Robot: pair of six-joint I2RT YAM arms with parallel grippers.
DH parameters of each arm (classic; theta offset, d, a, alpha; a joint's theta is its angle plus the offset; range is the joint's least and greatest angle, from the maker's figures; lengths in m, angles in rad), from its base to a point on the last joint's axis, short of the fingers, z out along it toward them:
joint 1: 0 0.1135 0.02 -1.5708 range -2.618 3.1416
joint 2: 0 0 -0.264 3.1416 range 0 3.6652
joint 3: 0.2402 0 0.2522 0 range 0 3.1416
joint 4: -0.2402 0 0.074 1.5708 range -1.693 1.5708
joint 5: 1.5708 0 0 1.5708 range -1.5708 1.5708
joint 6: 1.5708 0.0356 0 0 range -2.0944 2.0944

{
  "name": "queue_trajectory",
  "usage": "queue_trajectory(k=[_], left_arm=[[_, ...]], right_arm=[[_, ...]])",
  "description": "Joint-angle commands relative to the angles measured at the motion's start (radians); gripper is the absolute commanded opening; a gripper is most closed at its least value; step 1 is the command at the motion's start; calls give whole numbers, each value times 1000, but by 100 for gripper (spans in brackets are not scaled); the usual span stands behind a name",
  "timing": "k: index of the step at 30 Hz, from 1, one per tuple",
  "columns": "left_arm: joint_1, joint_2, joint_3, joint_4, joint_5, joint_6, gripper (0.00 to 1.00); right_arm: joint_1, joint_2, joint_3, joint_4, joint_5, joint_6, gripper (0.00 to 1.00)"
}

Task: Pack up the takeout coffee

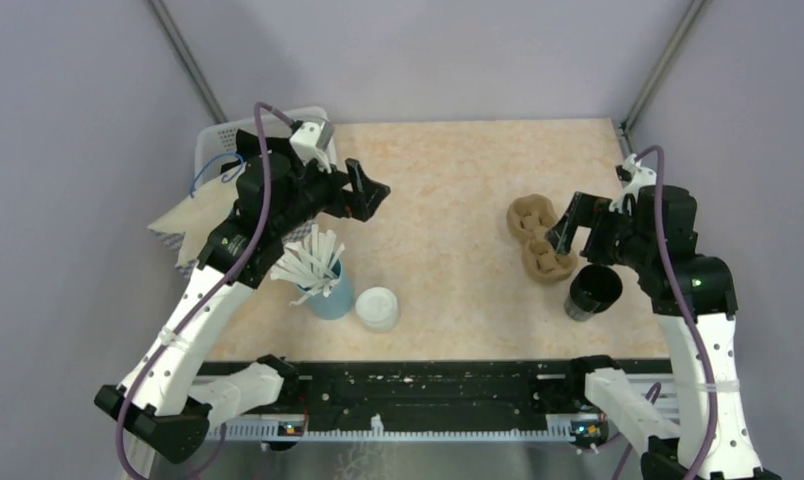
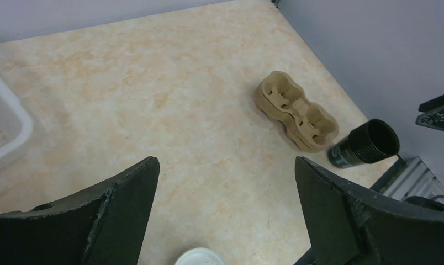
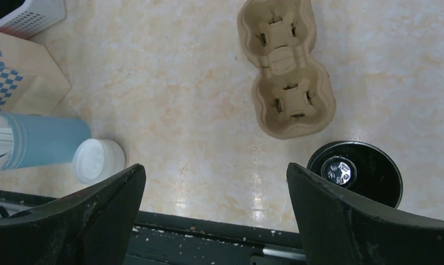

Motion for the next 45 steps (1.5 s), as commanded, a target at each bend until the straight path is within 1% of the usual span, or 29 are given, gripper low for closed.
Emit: queue_trajectory(k=[1,5,10,13,15,18,21,22,23,24,25,29,30,32,33,36,39,45], left_arm=[[-39,20,46,4,74,-15,98],[-52,20,48,-13,127,-28,99],[-53,42,64,-45,159,-15,99],[-53,50,58,-43,200,-6,99],[-53,49,47,-34,217,-2,99],[-53,70,47,-31,240,18,99],[-52,118,72,-37,265,39,99],[-52,129,77,-32,273,43,98],[-53,138,79,-23,280,45,99],[-53,144,80,-14,287,46,98],[-53,151,78,-2,294,47,99],[-53,178,83,12,327,53,99],[-53,182,83,14,331,53,99],[-54,188,80,23,337,46,99],[-55,191,81,26,341,43,99],[-55,200,83,33,347,37,99],[-56,202,83,30,346,41,98],[-56,203,82,22,333,48,98]], right_arm=[[-5,9,80,-69,46,-18,99],[-3,31,123,-133,64,-30,99],[-3,78,165,-223,123,13,99],[-4,88,132,-253,142,25,97],[-5,95,98,-262,145,39,92],[-3,106,44,-258,143,73,83],[-8,99,-31,-216,145,121,75],[-13,102,-63,-196,144,123,70],[-23,109,-94,-179,139,123,61],[-35,115,-119,-156,135,125,56],[-47,119,-145,-134,134,124,53],[-99,129,-201,-83,145,109,51],[-121,131,-208,-73,145,106,49],[-140,143,-216,-61,145,107,42],[-144,149,-221,-53,145,105,40],[-166,166,-233,-24,145,91,38],[-188,183,-241,-1,145,78,32],[-208,211,-243,16,145,56,29]])
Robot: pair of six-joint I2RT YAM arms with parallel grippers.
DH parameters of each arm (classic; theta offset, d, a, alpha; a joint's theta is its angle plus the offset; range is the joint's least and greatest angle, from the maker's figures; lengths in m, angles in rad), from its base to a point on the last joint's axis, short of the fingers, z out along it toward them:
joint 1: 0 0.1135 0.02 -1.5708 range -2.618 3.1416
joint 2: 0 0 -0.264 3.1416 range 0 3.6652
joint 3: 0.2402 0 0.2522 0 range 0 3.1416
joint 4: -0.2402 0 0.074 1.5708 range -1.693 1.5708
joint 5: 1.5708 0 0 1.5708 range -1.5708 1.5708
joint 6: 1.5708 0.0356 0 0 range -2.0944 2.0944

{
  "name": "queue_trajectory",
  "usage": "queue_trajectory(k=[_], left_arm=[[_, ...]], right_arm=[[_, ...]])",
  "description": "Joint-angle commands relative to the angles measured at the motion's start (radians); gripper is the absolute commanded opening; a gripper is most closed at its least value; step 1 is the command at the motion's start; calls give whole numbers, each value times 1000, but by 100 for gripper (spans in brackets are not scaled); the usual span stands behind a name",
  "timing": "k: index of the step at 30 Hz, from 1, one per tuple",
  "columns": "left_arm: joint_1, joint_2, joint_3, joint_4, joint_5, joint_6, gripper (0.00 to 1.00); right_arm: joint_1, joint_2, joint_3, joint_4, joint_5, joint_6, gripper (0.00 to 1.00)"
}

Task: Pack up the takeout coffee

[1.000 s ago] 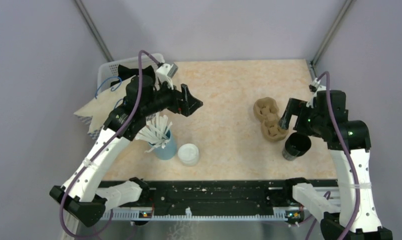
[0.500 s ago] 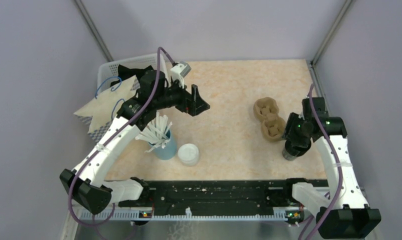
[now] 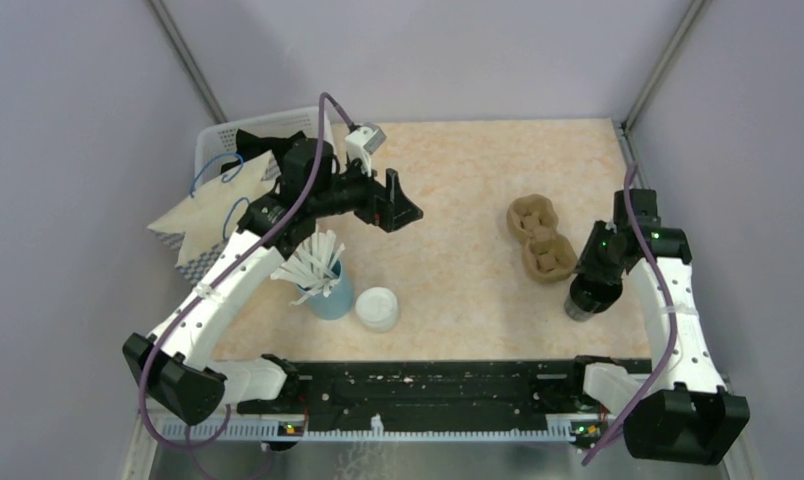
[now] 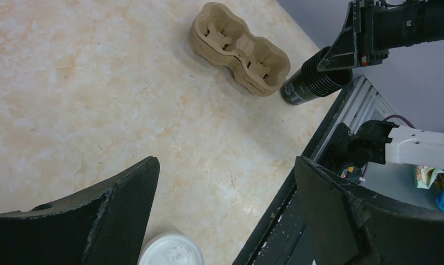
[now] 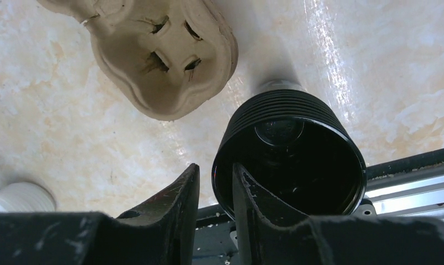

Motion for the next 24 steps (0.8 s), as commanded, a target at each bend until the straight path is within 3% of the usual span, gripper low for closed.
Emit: queue_trajectory(k=[1,8,24], left_arm=[[-5,5,38,51,10,19,98],[-4,20,51,51,7,19,99],[-5,50,70,68,16,5,98]], right_arm=[[-12,14,3,46,10,-26,27],[-12,18,-1,52,10,-33,16],[-12,29,-5,58,7,-40,10]])
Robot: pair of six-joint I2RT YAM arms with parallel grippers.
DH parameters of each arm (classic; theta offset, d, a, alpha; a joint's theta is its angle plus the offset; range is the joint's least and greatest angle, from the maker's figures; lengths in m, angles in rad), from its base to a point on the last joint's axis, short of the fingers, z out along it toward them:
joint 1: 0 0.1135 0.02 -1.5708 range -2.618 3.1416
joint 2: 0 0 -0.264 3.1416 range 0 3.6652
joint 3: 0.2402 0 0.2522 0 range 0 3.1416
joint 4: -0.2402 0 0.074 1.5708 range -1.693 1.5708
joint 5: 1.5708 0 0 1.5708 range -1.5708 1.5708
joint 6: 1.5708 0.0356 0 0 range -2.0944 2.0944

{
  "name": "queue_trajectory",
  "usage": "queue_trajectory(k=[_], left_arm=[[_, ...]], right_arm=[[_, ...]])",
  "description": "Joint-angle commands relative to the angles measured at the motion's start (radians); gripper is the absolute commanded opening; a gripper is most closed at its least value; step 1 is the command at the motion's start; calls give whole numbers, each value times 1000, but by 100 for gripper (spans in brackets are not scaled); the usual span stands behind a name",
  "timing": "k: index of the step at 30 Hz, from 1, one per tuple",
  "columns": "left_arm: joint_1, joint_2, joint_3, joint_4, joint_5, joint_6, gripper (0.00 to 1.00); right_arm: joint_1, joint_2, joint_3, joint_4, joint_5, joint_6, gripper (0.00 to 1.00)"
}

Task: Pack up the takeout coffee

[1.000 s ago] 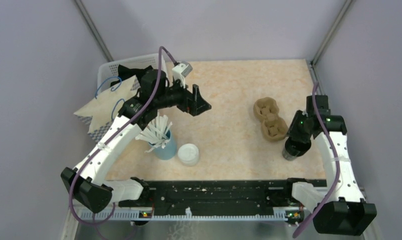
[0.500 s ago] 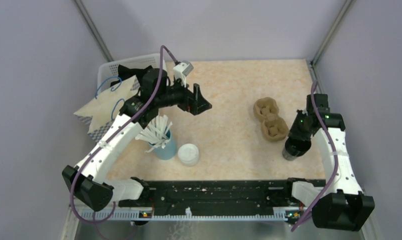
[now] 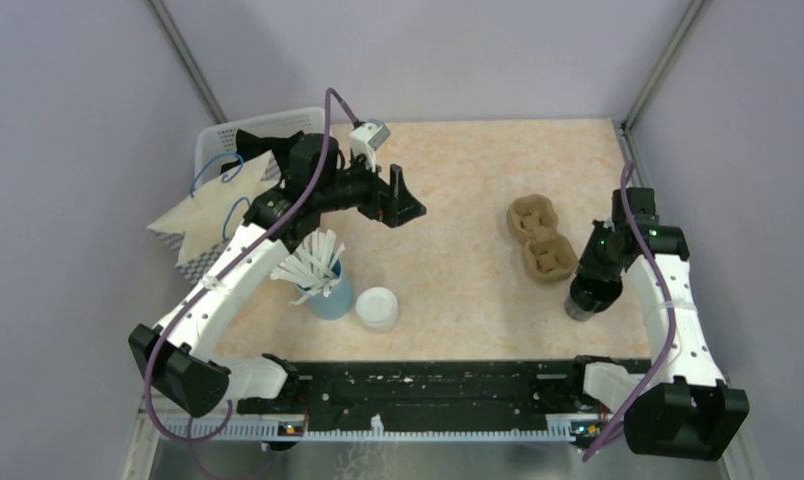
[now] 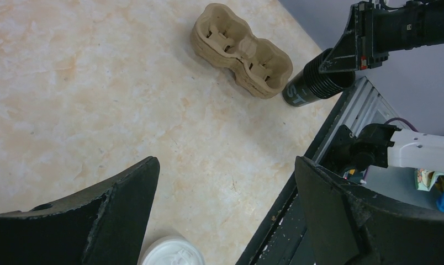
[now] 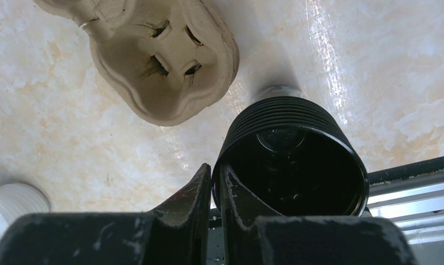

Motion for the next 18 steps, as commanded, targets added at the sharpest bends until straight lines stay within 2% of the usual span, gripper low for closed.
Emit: queue_trajectory(k=[1,18], left_arm=[[-4,7,42,66,16,5,98],[-4,9,46,75,34,-4,98]], right_arm=[[-10,2,2,29,7,-13,9],[-10,-42,49,-33,39,-4,0]])
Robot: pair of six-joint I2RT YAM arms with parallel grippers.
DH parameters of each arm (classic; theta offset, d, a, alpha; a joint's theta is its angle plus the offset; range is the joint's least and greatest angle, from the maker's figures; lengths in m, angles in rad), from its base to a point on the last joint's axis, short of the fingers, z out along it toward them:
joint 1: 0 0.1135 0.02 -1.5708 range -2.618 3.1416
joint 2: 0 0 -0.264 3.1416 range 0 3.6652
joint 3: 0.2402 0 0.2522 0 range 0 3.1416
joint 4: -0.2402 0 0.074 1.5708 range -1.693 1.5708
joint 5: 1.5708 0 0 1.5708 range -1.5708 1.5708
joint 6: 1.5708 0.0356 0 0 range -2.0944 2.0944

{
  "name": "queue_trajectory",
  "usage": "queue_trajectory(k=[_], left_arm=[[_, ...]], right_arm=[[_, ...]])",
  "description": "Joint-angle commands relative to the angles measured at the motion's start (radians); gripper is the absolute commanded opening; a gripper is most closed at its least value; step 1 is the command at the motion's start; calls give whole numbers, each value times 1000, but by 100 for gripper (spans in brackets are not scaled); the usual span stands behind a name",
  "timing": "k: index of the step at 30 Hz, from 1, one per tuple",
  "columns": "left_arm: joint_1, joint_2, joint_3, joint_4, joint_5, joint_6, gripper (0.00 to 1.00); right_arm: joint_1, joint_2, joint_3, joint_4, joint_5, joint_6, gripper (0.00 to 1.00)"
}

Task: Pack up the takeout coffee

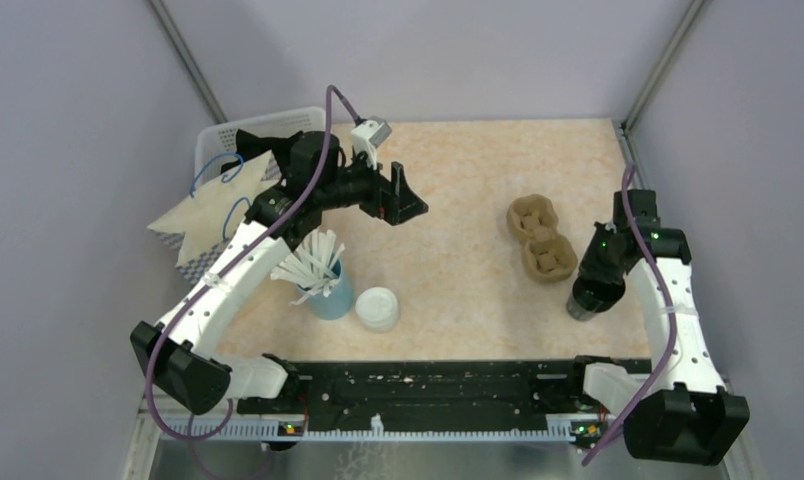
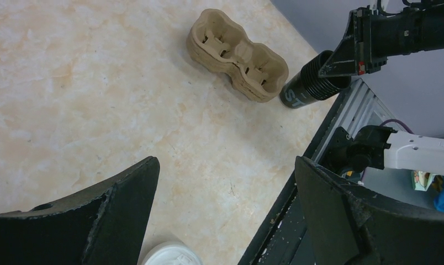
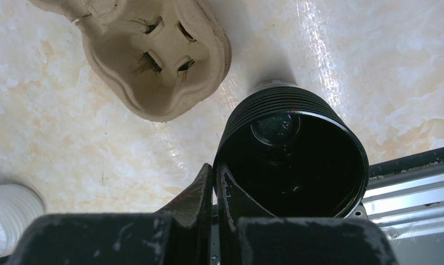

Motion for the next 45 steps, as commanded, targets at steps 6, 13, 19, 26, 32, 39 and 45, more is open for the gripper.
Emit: queue_trajectory(k=[6,13,19,26,32,39,45], left_arm=[[-5,-14,26,64,25,-3,99],[-6,-18,18,71,29,-8,98],[-5,-17,17,73,31,-11,99],[-6,-20,9,75,24,-18,98],[-5,-34,16,58,-3,-35,99],[-5,-86,14,5,-61,-45,98],[-6,-151,18,-62,-146,-39,99]], right_arm=[[-10,-26,70,-40,35,-1,0],[-4,-16,92,-61,54,-6,0],[45,-4,135,-104,122,10,0],[146,26,265,-228,225,63,0],[149,44,451,-358,245,64,0],[223,136,799,-426,232,-32,0],[647,300,841,-382,340,52,0]])
